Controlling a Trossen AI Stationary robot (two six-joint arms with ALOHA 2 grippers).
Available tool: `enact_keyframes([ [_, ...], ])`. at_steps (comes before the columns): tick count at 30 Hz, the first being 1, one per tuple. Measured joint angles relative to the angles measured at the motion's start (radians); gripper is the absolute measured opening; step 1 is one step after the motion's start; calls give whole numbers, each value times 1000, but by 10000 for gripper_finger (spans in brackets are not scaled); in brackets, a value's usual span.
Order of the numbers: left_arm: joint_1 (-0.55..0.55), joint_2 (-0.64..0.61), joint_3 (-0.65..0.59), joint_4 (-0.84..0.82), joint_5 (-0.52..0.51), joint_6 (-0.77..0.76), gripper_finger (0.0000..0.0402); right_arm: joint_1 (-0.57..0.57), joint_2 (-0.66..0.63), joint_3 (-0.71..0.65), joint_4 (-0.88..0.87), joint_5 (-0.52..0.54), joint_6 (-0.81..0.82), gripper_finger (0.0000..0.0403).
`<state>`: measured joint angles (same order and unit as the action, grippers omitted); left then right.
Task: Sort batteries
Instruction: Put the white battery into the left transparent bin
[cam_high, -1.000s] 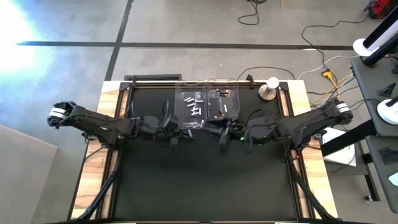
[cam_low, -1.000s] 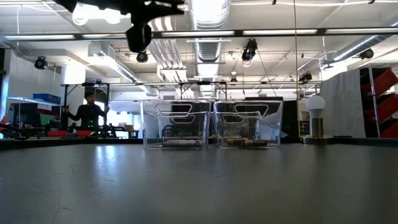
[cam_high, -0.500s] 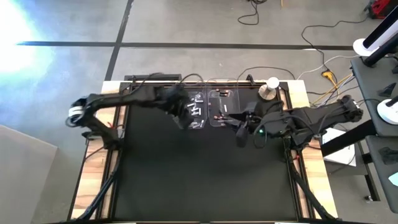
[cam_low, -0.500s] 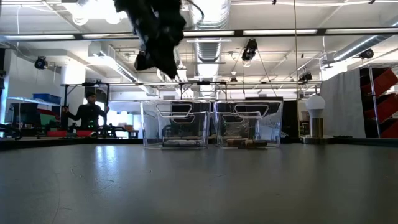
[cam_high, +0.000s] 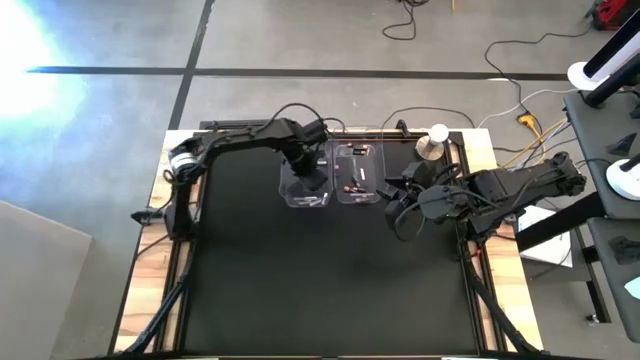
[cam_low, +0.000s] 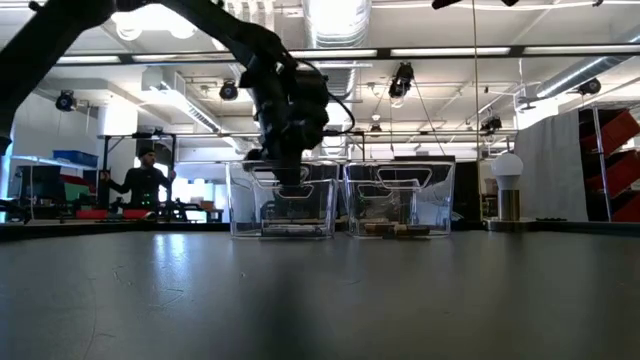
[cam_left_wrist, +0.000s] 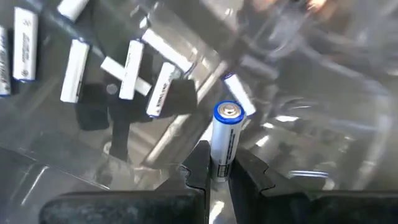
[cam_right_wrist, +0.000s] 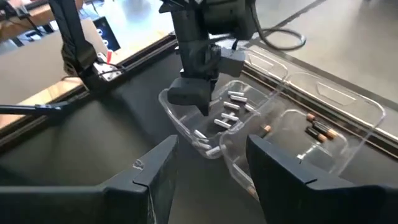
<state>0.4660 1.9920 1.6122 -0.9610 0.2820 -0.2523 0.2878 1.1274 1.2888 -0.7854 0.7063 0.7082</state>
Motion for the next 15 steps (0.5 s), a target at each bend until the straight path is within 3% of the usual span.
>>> enact_keyframes([
  [15, -2, 91, 74, -12, -25, 72, 17, -21, -18, 0, -91, 20, 0, 169],
])
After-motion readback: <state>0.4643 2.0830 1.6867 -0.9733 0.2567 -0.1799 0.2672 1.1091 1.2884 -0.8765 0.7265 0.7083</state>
